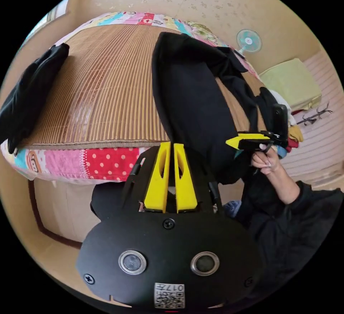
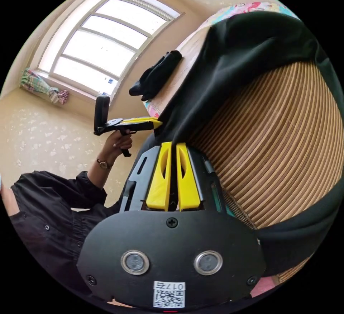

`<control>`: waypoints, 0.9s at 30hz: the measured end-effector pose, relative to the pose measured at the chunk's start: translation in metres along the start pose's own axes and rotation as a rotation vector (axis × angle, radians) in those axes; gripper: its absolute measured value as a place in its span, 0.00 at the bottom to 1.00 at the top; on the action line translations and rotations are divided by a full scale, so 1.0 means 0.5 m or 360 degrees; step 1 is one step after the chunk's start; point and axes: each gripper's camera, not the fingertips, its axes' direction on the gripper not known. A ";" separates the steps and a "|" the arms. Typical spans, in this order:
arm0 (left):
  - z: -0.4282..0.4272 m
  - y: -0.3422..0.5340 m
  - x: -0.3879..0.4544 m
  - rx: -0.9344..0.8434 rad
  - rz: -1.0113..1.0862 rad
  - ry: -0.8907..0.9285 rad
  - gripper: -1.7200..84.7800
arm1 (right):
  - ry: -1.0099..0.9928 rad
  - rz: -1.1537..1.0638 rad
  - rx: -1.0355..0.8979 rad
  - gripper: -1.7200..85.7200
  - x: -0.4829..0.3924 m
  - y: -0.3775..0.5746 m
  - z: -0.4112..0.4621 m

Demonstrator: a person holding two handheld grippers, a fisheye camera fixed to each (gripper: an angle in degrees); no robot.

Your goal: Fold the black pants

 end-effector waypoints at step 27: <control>0.136 -0.026 0.397 -0.0274 0.0705 0.0391 0.03 | 0.0256 -0.0111 0.0363 0.19 -0.105 0.270 -0.219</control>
